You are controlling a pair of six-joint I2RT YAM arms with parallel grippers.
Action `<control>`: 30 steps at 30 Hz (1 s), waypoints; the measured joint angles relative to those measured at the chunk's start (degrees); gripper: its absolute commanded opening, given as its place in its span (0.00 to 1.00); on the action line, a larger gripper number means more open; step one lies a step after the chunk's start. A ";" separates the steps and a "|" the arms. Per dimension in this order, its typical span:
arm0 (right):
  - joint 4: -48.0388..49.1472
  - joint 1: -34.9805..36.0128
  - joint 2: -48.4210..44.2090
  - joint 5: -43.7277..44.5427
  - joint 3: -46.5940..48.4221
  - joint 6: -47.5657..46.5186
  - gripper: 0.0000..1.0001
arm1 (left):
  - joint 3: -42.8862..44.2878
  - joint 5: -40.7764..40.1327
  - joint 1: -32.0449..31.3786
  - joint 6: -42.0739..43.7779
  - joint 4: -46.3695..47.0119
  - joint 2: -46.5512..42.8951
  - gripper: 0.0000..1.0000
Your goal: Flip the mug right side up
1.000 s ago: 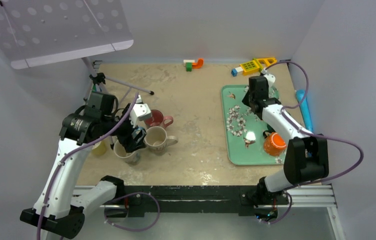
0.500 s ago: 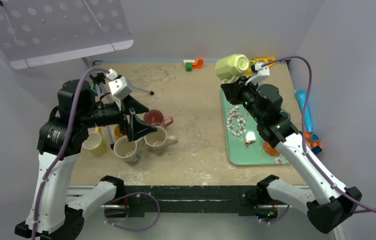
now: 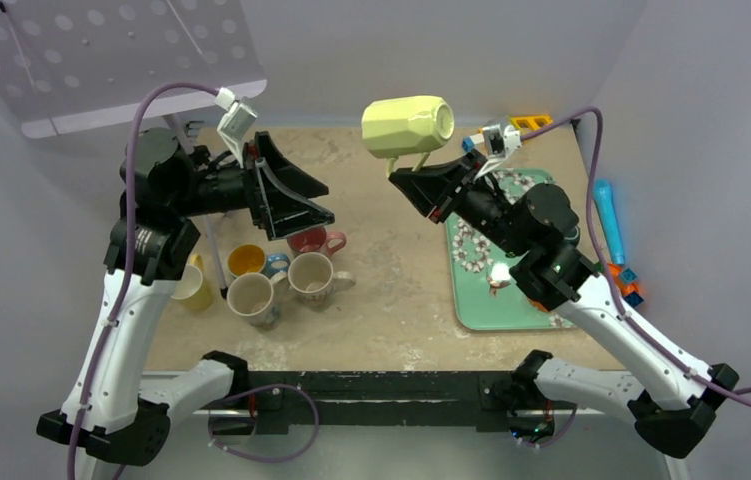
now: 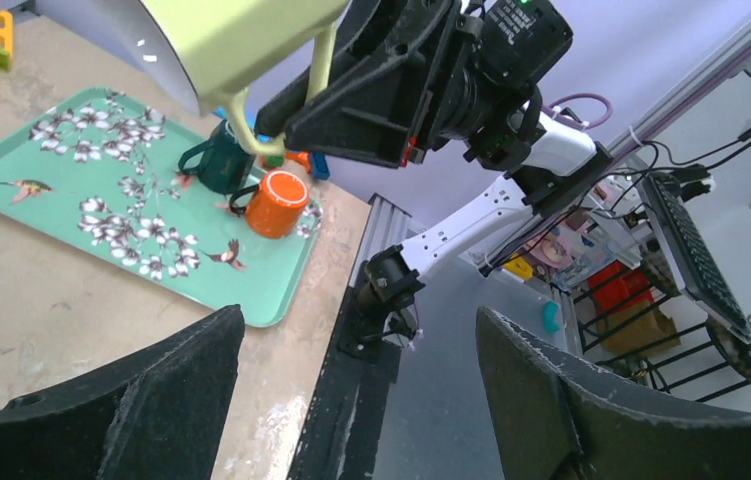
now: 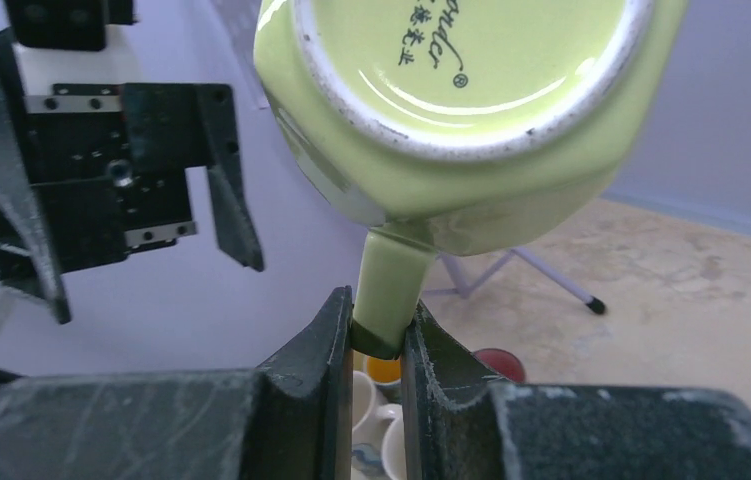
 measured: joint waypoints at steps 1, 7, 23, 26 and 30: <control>0.52 0.96 0.42 -0.42 0.35 0.31 0.00 | 0.02 0.24 -0.02 -0.68 1.14 0.00 0.89; 4.31 5.68 3.10 -3.61 1.46 1.79 0.00 | 0.66 0.79 -0.09 -3.15 5.42 0.37 0.88; 8.50 10.38 6.47 -7.65 2.23 3.26 0.00 | 4.00 -2.19 -0.09 0.72 3.54 1.03 0.81; 8.04 10.73 6.19 -7.43 2.23 2.89 0.00 | 4.92 -3.85 -0.09 3.98 1.16 1.14 0.80; 6.82 10.71 5.29 -6.47 2.32 2.34 0.00 | 6.27 -4.11 -0.09 6.78 -0.66 1.07 0.69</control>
